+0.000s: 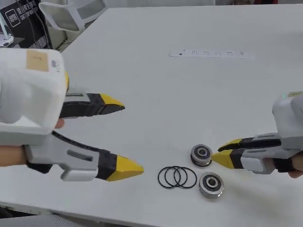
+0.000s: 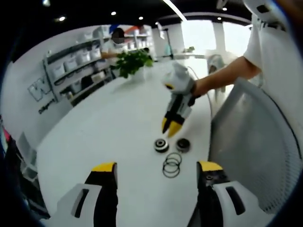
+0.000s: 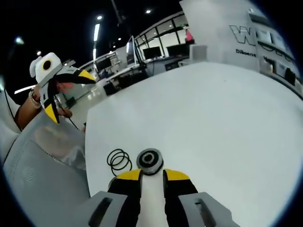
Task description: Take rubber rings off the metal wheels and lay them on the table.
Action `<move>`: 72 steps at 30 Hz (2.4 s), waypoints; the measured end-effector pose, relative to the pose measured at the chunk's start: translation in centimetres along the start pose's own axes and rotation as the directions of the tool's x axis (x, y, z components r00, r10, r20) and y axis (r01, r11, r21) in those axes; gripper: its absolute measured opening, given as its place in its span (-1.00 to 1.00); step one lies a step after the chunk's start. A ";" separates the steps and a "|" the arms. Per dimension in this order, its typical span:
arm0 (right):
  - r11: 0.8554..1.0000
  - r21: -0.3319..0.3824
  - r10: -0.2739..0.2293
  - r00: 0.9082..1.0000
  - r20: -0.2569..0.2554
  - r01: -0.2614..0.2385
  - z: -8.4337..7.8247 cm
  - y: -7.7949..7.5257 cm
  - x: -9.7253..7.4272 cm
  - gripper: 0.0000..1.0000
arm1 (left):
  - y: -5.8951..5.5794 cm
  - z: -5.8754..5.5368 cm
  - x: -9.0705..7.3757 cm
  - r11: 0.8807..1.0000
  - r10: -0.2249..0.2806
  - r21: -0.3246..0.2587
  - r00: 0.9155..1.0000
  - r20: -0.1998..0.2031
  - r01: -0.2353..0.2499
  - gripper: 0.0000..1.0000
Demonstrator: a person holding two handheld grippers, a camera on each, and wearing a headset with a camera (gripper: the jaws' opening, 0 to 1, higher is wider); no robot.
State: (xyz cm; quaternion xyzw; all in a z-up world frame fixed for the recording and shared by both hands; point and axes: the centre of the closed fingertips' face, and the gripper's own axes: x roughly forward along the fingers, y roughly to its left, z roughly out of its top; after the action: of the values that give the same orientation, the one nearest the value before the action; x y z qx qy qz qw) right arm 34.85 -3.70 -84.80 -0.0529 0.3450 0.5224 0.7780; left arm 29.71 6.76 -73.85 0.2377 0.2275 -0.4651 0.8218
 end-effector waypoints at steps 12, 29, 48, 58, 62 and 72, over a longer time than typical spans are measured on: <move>0.998 0.063 -0.001 0.999 0.049 -0.002 -0.6 -0.5 0.0 -0.66 | -0.6 2.7 4.6 0.987 -0.098 0.129 0.995 -0.017 0.100 0.21; 1.000 -0.009 0.015 0.998 0.053 -0.015 -0.2 0.1 1.2 -0.64 | 0.5 2.7 12.1 0.993 -0.118 -0.012 0.993 0.027 0.118 -0.12; 0.999 -0.040 0.023 0.999 0.032 -0.021 -0.7 0.2 1.9 -0.66 | -0.3 -1.8 15.5 0.986 -0.130 -0.108 0.991 -0.017 0.128 -0.54; 0.988 -0.151 -0.014 1.000 0.021 0.017 -1.0 -0.5 2.0 -0.93 | -0.4 -2.3 15.5 0.986 -0.116 -0.123 0.993 -0.013 0.114 -0.70; 0.981 -0.191 -0.024 0.999 0.038 0.031 -1.0 -0.5 1.9 -0.99 | -0.5 -2.1 15.4 0.987 -0.112 -0.116 0.994 -0.005 0.110 -0.71; 0.982 0.186 -0.055 0.994 0.091 0.038 -0.9 -1.5 1.7 -1.00 | -0.7 -2.2 15.1 0.987 -0.112 -0.116 0.994 0.002 0.111 -0.72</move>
State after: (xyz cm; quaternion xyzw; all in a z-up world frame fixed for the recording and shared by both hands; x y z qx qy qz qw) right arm 36.02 -3.45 -86.85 0.0362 0.3529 0.4719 0.8071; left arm 35.74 -2.19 -84.71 0.1774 0.2690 -0.4958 0.8064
